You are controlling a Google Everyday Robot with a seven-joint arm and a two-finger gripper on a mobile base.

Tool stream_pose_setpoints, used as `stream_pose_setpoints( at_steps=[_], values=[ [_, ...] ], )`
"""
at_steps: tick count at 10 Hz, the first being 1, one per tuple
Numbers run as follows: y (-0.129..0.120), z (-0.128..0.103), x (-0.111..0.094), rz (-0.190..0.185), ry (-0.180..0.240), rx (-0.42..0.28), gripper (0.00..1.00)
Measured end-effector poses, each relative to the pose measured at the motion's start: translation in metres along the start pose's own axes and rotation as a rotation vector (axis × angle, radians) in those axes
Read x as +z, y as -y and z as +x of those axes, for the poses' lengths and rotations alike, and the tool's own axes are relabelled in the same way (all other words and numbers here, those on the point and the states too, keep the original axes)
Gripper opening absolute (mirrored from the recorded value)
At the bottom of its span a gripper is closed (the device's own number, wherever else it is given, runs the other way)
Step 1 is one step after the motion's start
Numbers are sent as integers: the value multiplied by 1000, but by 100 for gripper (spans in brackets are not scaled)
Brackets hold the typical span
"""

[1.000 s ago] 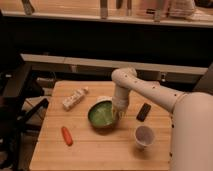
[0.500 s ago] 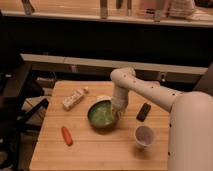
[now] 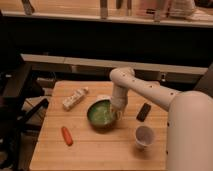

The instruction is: Drag the ceramic bowl in a circle

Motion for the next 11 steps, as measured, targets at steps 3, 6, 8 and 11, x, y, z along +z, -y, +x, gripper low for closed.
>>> stream_pose_setpoints(
  at_steps=[3, 6, 8, 11],
  values=[
    [1, -3, 1, 1, 4, 7, 0],
    [1, -4, 1, 0, 7, 25, 0],
    [1, -6, 2, -1, 10, 32, 0],
    [2, -9, 2, -1, 12, 45, 0]
  ],
)
